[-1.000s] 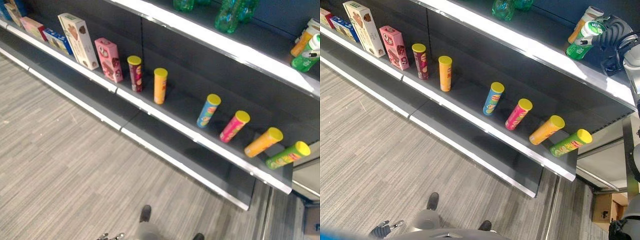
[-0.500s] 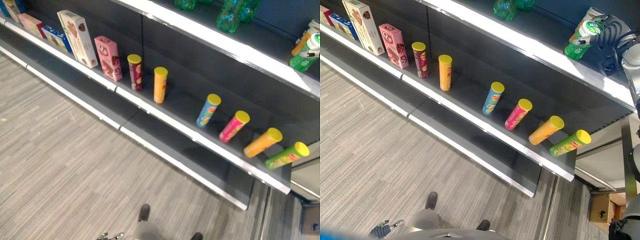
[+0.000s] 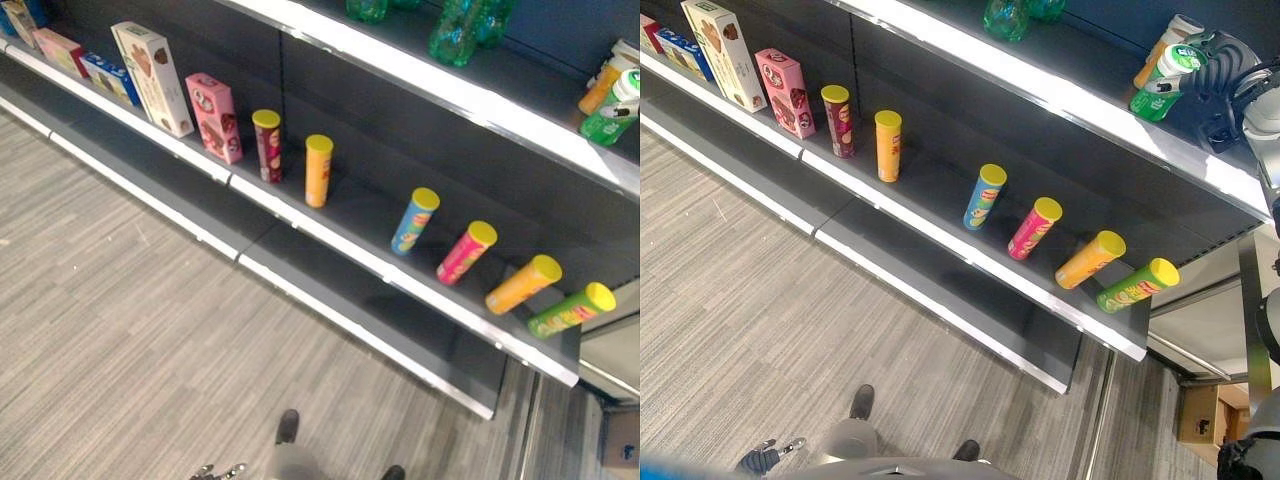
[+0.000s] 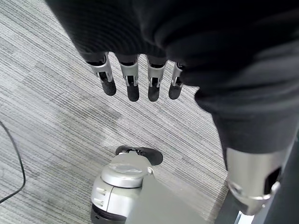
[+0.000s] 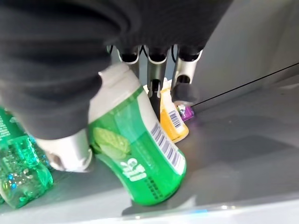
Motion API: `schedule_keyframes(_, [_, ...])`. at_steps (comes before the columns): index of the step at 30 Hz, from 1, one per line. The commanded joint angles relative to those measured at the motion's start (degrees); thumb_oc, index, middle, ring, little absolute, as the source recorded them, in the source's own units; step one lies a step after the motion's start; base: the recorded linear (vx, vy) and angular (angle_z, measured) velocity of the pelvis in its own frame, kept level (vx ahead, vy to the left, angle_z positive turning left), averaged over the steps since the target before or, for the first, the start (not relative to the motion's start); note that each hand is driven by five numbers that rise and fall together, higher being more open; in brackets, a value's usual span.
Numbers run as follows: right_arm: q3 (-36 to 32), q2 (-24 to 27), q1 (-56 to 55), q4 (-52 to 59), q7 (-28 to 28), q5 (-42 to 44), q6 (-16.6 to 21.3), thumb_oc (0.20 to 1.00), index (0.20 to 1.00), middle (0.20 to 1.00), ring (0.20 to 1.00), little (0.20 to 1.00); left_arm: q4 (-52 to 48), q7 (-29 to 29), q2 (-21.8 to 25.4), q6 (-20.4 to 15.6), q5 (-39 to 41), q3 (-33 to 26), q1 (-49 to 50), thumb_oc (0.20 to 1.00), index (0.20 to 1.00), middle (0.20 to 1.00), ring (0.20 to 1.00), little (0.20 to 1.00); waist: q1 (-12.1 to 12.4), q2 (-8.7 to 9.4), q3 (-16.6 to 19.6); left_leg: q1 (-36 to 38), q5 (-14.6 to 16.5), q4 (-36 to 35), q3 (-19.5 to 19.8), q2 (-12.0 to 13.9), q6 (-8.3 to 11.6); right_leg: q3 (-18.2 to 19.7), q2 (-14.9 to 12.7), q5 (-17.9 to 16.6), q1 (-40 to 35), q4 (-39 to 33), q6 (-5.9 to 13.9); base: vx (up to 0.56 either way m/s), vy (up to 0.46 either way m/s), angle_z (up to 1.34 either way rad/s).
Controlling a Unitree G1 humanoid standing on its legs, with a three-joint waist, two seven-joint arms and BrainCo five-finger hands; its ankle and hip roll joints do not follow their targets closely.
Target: Put the goods on the table back onto the shelves and tidy them up.
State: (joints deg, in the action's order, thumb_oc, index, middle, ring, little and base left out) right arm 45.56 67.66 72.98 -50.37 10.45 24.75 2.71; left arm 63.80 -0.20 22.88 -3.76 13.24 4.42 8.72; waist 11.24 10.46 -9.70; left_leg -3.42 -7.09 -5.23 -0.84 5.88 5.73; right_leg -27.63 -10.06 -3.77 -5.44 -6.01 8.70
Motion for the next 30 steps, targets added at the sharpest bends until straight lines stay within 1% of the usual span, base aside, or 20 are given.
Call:
schedule_keyframes(1, [2.85, 1.06, 6.44, -0.16, -2.14, -0.68, 1.03, 0.2, 0.2, 0.2, 0.2, 0.2, 2.1, 0.98, 4.2, -1.18, -0.58, 0.9, -1.38, 1.0, 1.0, 1.0, 1.0, 1.0, 1.12, 2.15, -0.44, 2.38, 4.72, 0.23, -1.86, 1.51, 2.87, 0.4, -0.27, 3.38, -1.34, 1.26, 1.14, 0.0, 0.0, 0.0])
schedule_keyframes(3, [2.83, 1.11, 6.44, -0.08, -2.28, -0.8, 1.08, 0.2, 0.2, 0.2, 0.2, 0.2, 2.37, 1.03, 4.29, -1.15, -0.64, 0.82, -1.57, 1.0, 1.0, 1.0, 1.0, 1.0, 1.09, 2.2, -0.43, 2.4, 4.73, 0.23, -1.86, 1.54, 2.85, 0.41, -0.28, 3.39, -1.3, 1.29, 1.13, 0.0, 0.0, 0.0])
schedule_keyframes(4, [2.67, 1.07, 6.4, -0.06, -2.4, -0.81, 1.09, 0.304, 0.304, 0.304, 0.304, 0.304, 2.62, 1.11, 4.26, -1.11, -0.66, 0.74, -1.62, 1.0, 1.0, 1.0, 1.0, 1.0, 1.05, 2.2, -0.41, 2.46, 4.74, 0.23, -1.84, 1.57, 2.83, 0.42, -0.27, 3.45, -1.35, 1.32, 1.1, 0.0, 0.0, 0.0])
schedule_keyframes(5, [2.36, 0.98, 6.17, 0.17, -2.77, -0.9, 1.17, 0.796, 0.796, 0.796, 0.796, 0.796, 2.82, 1.23, 4.28, -1.03, -0.65, 0.62, -1.71, 1.0, 1.0, 1.0, 1.0, 1.0, 1.0, 2.23, -0.35, 2.58, 4.78, 0.23, -1.87, 1.56, 2.8, 0.45, -0.26, 3.49, -1.43, 1.34, 1.08, 0.0, 0.0, 0.0])
schedule_keyframes(6, [2.34, 0.94, 6.34, 0.06, -3.07, -1.06, 1.29, 1.0, 1.0, 1.0, 1.0, 1.0, 2.99, 1.33, 4.28, -1.01, -0.6, 0.44, -1.74, 1.0, 1.0, 1.0, 1.0, 1.0, 0.97, 2.27, -0.31, 2.67, 4.85, 0.23, -1.9, 1.53, 2.77, 0.5, -0.26, 3.46, -1.47, 1.36, 1.09, 0.0, 0.0, 0.0])
schedule_keyframes(16, [2.08, 2.05, 8.89, 1.26, -5.24, -0.23, 2.26, 1.0, 1.0, 1.0, 1.0, 1.0, 3.97, 2.01, 4.13, -1.15, -0.43, -0.22, -1.79, 1.0, 1.0, 1.0, 1.0, 1.0, 0.39, 2.25, 0.04, 3.11, 5.15, 0.23, -2.29, 1.48, 2.72, 0.84, -0.34, 3.43, -1.51, 1.4, 1.13, 0.0, 0.0, 0.0])
schedule_keyframes(18, [1.1, 2.83, 9.66, 2.05, -6.51, 0.93, 2.89, 1.0, 1.0, 1.0, 1.0, 1.0, 4.33, 2.16, 3.91, -1.17, -0.36, -0.33, -1.68, 1.0, 1.0, 1.0, 1.0, 1.0, 0.16, 2.31, 0.27, 3.26, 5.31, 0.23, -2.38, 1.5, 2.71, 0.81, -0.34, 3.45, -1.57, 1.41, 1.16, 0.0, 0.0, 0.0])
schedule_keyframes(21, [-2.62, 4.95, 9.3, 5.85, -9.87, 3.29, 5.06, 1.0, 1.0, 1.0, 1.0, 1.0, 5.03, 2.88, 3.32, -1.23, -0.42, -0.94, -1.87, 1.0, 1.0, 1.0, 1.0, 1.0, -0.38, 2.33, 0.5, 3.44, 5.52, 0.23, -2.59, 1.49, 2.64, 0.96, -0.38, 3.42, -1.62, 1.5, 1.24, 0.0, 0.0, 0.0])
schedule_keyframes(25, [-12.44, 8.39, 2.12, 15.22, -13.56, 4.25, 7.94, 1.0, 1.0, 1.0, 1.0, 1.0, 5.76, 3.51, 2.24, -1.26, -0.86, -2.23, -1.57, 1.0, 1.0, 1.0, 1.0, 1.0, -1.38, 1.87, 1.09, 3.75, 5.99, 0.23, -2.89, 1.44, 2.54, 1.01, -0.5, 3.5, -1.71, 1.57, 1.38, 0.0, 0.0, 0.0])
schedule_keyframes(26, [-13.13, 8.43, 1.4, 15.45, -13.61, 4.16, 7.9, 1.0, 1.0, 1.0, 1.0, 1.0, 5.76, 3.51, 2.41, -1.26, -0.86, -2.19, -1.56, 1.0, 1.0, 1.0, 1.0, 1.0, -1.3, 2.01, 1.1, 3.75, 5.99, 0.23, -2.88, 1.45, 2.54, 1.0, -0.5, 3.5, -1.72, 1.56, 1.38, 0.0, 0.0, 0.0])
schedule_keyframes(27, [-18.92, 9.75, -3.74, 20.41, -15.28, 3.3, 9.05, 1.0, 1.0, 1.0, 1.0, 1.0, 5.9, 3.65, 1.33, -1.1, -1.44, -2.85, -1.44, 1.0, 1.0, 1.0, 1.0, 1.0, -2.16, 1.28, 1.4, 3.97, 6.28, 0.23, -3.06, 1.42, 2.45, 1.16, -0.58, 3.49, -1.74, 1.65, 1.5, 0.0, 0.0, 0.0])
schedule_keyframes(28, [-23.04, 10.05, -7.77, 22.97, -16.67, 2.27, 9.72, 1.0, 1.0, 1.0, 1.0, 1.0, 6.02, 3.79, 1.18, -1.09, -1.64, -3.11, -1.36, 1.0, 1.0, 1.0, 1.0, 1.0, -2.38, 1.29, 1.52, 4.11, 6.39, 0.23, -3.19, 1.41, 2.38, 1.23, -0.67, 3.47, -1.78, 1.67, 1.54, 0.02, 0.046, -0.01])
schedule_keyframes(30, [-33.65, 10.04, -18.56, 30.14, -18.62, -0.84, 10.35, 1.0, 1.0, 1.0, 1.0, 1.0, 6.22, 4.3, 0.47, -1.02, -2.75, -3.67, -1.47, 1.0, 1.0, 1.0, 1.0, 1.0, -3.4, 1.01, 1.93, 4.24, 6.59, 0.23, -3.57, 1.18, 2.05, 1.54, -0.98, 3.23, -1.64, 1.68, 1.69, 0.01, 0.053, -0.09])
